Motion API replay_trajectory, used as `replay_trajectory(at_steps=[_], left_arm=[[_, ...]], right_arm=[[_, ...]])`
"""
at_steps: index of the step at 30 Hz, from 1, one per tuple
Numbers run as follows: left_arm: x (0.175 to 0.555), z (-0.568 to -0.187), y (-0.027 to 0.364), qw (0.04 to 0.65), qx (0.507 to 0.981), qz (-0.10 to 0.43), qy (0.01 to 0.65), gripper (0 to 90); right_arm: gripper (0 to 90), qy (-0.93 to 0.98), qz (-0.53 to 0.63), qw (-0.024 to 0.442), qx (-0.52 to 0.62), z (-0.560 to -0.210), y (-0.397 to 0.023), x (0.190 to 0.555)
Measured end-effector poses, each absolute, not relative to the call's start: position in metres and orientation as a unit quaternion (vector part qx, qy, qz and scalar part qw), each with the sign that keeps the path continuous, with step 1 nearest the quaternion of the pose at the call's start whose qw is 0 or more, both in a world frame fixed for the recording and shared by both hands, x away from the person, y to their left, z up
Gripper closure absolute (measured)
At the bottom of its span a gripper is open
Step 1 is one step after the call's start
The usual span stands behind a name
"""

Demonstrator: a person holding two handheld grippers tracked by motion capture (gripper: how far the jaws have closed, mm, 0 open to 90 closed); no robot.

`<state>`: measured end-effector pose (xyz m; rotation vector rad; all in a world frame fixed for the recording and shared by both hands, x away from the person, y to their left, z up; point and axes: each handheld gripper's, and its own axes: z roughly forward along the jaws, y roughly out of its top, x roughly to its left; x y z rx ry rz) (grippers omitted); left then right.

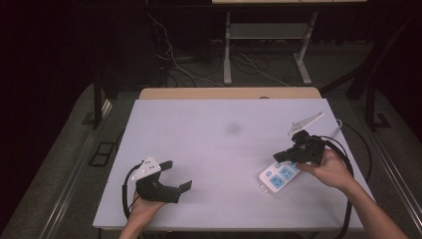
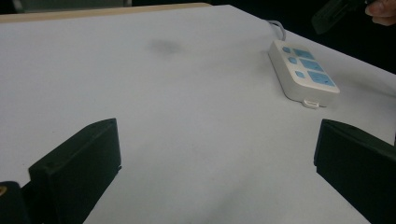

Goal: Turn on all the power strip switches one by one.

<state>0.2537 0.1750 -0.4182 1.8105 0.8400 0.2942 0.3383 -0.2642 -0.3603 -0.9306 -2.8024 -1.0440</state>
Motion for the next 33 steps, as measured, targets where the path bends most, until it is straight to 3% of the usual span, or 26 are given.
replay_trajectory(at_steps=[33], left_arm=[[0.253,-0.418,0.173,0.534,0.761,0.119,0.348,0.0]], right_arm=[[90.0,-0.890,-0.323,0.023,-0.320,-0.386,-0.284,0.351]])
